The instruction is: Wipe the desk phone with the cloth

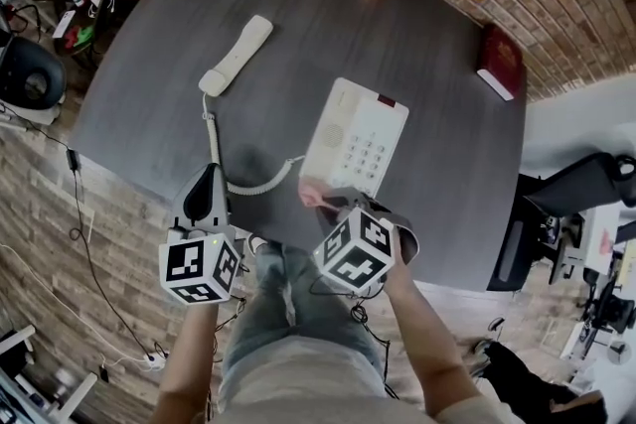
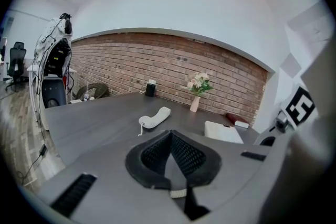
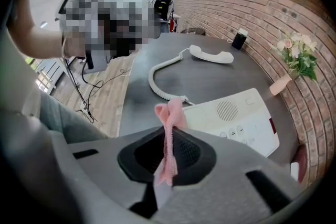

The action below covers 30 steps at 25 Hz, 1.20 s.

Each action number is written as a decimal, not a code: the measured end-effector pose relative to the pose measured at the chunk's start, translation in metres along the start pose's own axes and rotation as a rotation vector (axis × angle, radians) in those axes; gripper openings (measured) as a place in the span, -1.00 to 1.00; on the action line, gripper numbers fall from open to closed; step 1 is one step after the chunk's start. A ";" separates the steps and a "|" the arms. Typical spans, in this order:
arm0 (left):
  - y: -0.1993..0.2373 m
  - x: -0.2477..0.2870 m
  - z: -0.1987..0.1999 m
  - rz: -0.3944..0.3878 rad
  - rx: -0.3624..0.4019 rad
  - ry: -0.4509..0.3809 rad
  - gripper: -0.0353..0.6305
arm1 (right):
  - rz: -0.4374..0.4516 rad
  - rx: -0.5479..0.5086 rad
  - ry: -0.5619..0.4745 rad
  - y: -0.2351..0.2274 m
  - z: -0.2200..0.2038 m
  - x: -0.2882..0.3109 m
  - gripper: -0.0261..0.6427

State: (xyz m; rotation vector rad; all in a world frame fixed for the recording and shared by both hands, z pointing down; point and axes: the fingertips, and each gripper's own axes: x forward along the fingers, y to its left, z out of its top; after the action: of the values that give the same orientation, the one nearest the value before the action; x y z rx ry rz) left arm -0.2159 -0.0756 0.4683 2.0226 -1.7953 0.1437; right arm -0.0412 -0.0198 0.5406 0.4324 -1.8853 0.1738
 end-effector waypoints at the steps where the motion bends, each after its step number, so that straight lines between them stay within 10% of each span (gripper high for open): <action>1: -0.002 0.001 0.002 -0.001 -0.003 -0.004 -0.88 | 0.002 0.006 -0.005 -0.001 -0.001 -0.003 -0.86; 30: -0.085 0.074 0.053 -0.117 0.069 -0.027 -0.88 | -0.257 -0.038 0.030 -0.159 -0.028 -0.061 -0.86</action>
State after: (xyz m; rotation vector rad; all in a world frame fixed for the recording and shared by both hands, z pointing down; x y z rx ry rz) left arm -0.1331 -0.1577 0.4259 2.1815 -1.7047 0.1456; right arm 0.0615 -0.1441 0.4792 0.6374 -1.7821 -0.0266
